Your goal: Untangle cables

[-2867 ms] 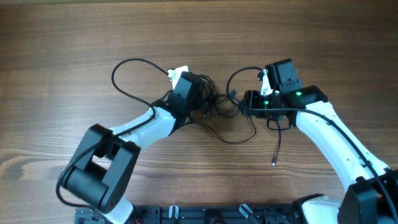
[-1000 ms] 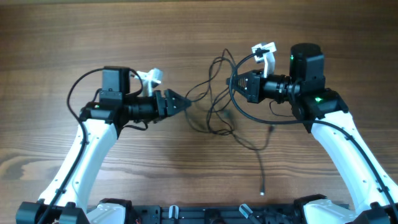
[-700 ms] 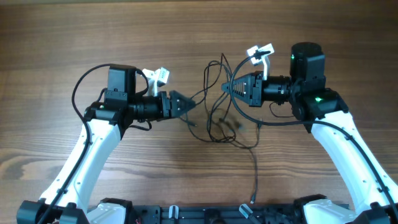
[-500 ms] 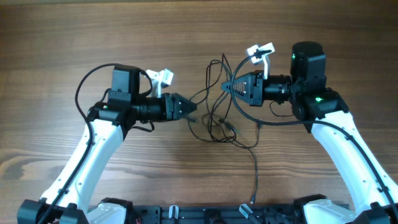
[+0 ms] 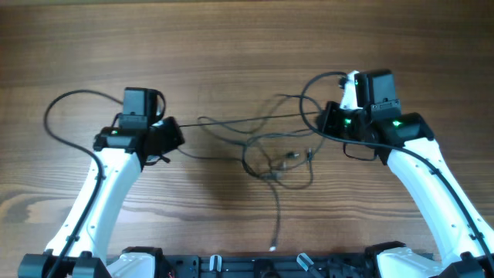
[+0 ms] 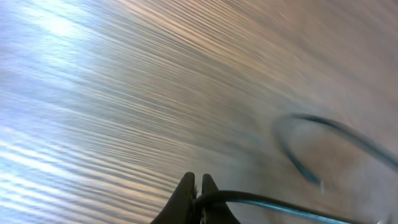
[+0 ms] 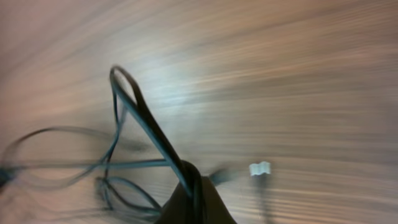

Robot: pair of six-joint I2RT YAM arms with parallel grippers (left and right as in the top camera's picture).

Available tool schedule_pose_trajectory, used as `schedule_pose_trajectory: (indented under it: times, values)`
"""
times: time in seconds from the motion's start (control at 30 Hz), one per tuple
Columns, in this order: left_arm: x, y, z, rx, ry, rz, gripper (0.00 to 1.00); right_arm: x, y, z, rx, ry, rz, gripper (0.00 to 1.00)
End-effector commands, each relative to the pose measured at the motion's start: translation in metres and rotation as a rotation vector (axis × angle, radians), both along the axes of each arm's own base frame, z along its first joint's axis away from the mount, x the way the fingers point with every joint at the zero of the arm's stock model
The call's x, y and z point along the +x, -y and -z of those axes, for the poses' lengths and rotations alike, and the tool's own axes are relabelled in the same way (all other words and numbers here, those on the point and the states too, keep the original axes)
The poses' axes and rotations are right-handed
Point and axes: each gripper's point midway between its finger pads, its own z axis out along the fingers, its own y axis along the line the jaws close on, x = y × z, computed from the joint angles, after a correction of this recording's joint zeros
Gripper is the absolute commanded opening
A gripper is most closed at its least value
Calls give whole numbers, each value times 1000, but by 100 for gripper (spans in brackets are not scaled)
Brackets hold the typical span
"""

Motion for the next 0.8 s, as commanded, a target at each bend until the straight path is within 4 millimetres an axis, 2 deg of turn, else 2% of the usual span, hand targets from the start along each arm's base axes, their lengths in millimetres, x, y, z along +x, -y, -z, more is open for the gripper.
schedule_pose_trajectory:
  times: [0.0,0.07,0.23,0.3,0.33,0.4,0.43,0.47,0.53,0.6,0.63,0.73,0.77]
  values:
    - [6,-47,-7,65,35,-242,4,14,79,-2,-273,53,292,6]
    - [13,-36,-10,3,61,-215,4,14,79,-3,-272,55,292,18]
    - [19,-41,-19,-12,106,-253,4,10,86,-1,-325,44,286,20]
    - [20,-49,-31,-50,147,-304,4,11,78,0,-304,45,233,21]
    - [23,-48,-39,-89,178,-303,4,13,66,-1,-274,62,138,20]
    - [31,-46,-60,-187,261,-295,4,15,18,-11,-125,142,-168,20]
    - [34,-48,-69,-229,295,-317,4,9,-13,-22,-9,203,-350,20]
    - [37,-53,-81,-281,338,-365,4,1,-35,-33,96,249,-475,17]
    - [38,-59,-91,-330,370,-428,5,-7,-50,-43,182,282,-558,14]
    - [38,-57,-93,-364,370,-446,6,-8,-51,-43,183,279,-558,7]
    - [38,-52,-92,-379,360,-430,7,-8,-50,-43,180,277,-555,7]
    - [31,-30,-84,-386,301,-356,12,-1,-31,-29,83,217,-443,31]
    - [30,-19,-81,-361,288,-287,12,1,-17,-20,21,177,-371,34]
